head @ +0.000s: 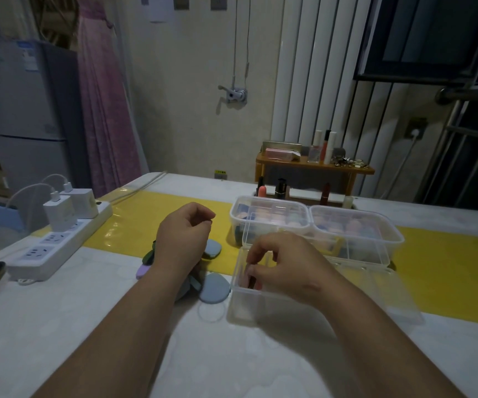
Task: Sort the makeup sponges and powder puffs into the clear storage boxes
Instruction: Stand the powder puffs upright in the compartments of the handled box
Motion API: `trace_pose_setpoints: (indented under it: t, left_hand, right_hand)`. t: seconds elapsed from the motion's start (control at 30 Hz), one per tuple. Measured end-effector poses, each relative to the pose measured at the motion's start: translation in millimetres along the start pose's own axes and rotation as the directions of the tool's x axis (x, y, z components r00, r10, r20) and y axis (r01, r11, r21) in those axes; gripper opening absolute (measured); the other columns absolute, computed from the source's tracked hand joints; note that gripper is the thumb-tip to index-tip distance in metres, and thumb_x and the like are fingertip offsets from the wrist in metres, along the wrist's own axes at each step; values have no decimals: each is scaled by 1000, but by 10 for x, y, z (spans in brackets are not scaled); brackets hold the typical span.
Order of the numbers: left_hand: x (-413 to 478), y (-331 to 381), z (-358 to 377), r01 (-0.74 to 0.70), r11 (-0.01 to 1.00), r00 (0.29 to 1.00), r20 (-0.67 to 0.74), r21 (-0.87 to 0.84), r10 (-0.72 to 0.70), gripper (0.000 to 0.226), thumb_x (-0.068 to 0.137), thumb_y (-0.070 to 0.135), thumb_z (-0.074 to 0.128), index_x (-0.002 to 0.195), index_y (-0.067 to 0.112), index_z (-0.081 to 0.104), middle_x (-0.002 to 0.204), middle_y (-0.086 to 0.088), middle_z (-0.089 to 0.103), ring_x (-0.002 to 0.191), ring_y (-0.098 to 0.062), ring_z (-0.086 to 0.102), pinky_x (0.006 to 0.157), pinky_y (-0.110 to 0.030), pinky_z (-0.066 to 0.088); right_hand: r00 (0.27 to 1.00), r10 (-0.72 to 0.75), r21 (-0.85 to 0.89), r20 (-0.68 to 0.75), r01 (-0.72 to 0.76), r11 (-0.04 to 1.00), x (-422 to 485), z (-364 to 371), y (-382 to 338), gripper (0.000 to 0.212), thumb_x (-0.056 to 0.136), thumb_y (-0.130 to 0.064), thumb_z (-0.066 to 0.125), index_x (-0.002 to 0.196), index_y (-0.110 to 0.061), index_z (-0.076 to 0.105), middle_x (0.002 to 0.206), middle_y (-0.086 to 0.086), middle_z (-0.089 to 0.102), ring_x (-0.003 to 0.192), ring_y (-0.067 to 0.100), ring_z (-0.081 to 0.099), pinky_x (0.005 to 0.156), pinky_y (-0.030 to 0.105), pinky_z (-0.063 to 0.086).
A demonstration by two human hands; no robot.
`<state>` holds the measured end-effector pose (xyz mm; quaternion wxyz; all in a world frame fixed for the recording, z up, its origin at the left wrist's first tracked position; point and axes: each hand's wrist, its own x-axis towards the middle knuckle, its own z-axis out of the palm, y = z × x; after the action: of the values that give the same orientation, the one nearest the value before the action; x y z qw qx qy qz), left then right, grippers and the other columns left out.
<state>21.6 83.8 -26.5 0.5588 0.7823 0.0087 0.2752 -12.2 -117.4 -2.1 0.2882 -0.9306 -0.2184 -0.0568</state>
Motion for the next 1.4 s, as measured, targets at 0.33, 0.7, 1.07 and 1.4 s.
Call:
trace_pose_setpoints:
  t: [0.33,0.7,1.07,1.4]
  left_hand:
    - [-38,53,-83,-189,893,877,479,408,-34,35,79,7,60,68,40,69,82,18,64,78,-4,57,65,-23,42]
    - [-27,30,-129,-486,648,761,649,587,-18,26,74,30,65,96,41,76,97,22,53,101,-4,42,93,-34,27]
    - [-43,13,-142,-559,557,749,662,614,22,5,75,41,72,78,37,71,90,19,57,98,-5,43,92,-36,31]
    - [-15,-2,-141,-368,762,877,471,533,94,12,79,27,70,73,29,60,75,11,58,81,-16,55,67,-30,38]
  right_hand:
    - [999,-26,-20,-19,26,999,6,-19,-5,20,88,-28,64,105,-32,73,97,-18,60,86,0,51,74,18,43]
    - [995,-23,127,-98,35,991,17,-7,35,24,89,-20,61,108,-30,73,93,-18,65,74,-10,53,65,13,36]
    - [995,-8,135,-100,22,991,29,-14,36,25,91,-17,59,108,-28,74,85,-23,61,72,-15,52,64,13,36]
    - [992,5,166,-126,16,986,23,-14,50,22,92,-19,60,106,-30,74,87,-20,64,73,-14,52,63,12,36]
